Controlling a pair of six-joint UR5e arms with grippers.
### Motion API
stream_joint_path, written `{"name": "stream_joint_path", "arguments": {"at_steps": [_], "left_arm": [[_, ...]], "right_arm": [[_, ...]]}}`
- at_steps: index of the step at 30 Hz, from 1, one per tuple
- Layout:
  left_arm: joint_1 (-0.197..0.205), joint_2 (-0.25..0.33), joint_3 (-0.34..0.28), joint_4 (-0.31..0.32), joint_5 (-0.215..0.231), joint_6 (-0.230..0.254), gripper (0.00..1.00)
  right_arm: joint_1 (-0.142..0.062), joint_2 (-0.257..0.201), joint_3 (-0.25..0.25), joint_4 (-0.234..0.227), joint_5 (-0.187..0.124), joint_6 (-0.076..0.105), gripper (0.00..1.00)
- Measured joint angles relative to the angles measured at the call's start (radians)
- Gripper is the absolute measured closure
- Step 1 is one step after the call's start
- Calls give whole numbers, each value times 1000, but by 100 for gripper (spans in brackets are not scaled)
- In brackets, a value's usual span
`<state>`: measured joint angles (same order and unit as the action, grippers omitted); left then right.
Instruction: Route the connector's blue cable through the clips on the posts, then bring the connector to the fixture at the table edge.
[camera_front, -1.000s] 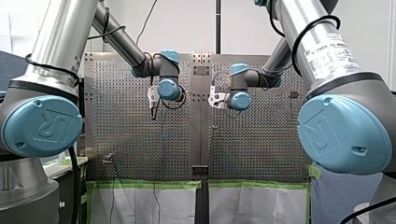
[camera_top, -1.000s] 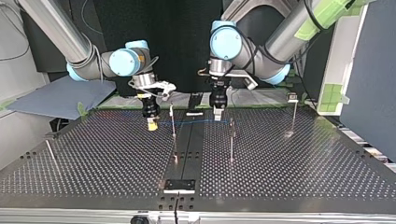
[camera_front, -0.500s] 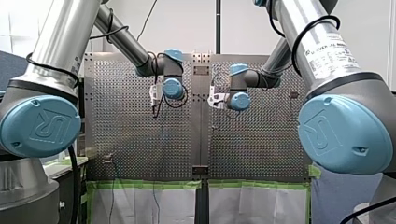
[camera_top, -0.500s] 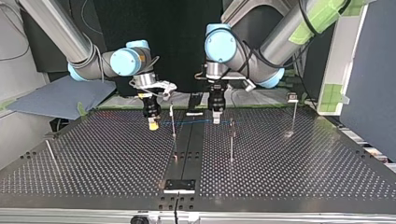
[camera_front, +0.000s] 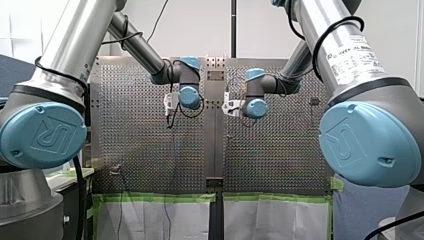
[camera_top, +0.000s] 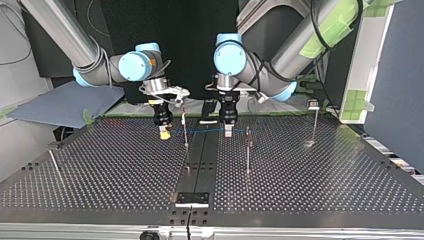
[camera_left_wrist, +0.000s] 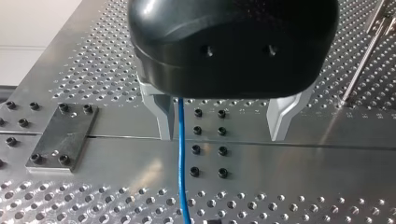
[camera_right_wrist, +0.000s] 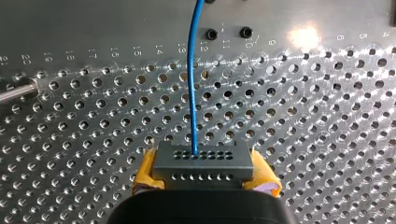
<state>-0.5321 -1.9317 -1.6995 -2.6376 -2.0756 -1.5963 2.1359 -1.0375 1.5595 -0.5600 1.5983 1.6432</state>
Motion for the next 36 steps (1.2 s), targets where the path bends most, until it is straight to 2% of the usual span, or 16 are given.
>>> {"name": "stream_joint_path", "arguments": {"at_steps": [11, 16, 19, 28, 33, 36], "left_arm": [[-3, -4, 11, 0, -5, -7, 2], [5, -5, 16, 2, 22, -33, 2], [8, -5, 20, 3, 27, -32, 2], [9, -5, 21, 5, -15, -12, 2], [8, -5, 22, 18, -51, 15, 2], [2, -5, 21, 29, -54, 22, 2]], "right_arm": [[-2, 0, 0, -1, 0, 0, 100], [-3, 0, 0, -2, 0, 0, 100], [-3, 0, 0, -3, 0, 0, 100], [-5, 0, 0, -6, 0, 2, 100], [-6, 1, 0, -7, 0, 2, 100], [-6, 1, 0, -7, 0, 2, 100]]}}
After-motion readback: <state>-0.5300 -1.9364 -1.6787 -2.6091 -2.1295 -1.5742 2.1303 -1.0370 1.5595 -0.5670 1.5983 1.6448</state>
